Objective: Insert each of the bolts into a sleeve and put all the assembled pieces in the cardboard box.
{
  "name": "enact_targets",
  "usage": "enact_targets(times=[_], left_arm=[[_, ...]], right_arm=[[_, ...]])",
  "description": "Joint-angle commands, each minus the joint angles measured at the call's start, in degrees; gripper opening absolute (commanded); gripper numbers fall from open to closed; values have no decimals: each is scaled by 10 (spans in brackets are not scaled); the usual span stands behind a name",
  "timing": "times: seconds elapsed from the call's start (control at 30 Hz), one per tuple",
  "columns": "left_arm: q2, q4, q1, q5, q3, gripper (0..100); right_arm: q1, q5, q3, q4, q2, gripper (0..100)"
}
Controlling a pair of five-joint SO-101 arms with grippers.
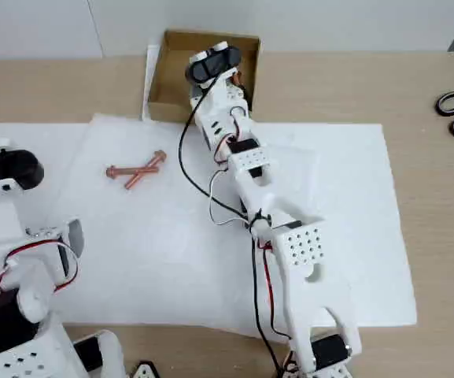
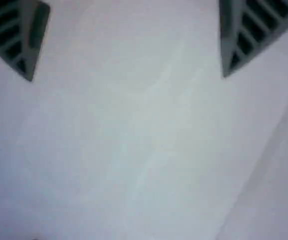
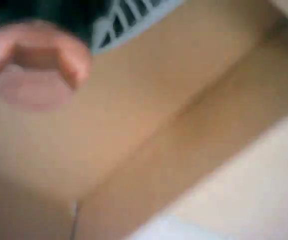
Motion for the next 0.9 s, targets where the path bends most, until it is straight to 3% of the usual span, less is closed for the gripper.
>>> enact_targets(times=[0.0,0.13,0.43,0.87], left_arm=[[-4,5,-2,-4,-22,232],[-4,5,-2,-4,-22,232],[-4,5,-2,-4,-22,232],[-4,5,-1,-3,-22,232]], right_arm=[[0,5,-47,16,-19,142],[0,6,-47,26,-19,219],[37,6,-47,43,-108,220],[66,3,-47,477,-356,220]])
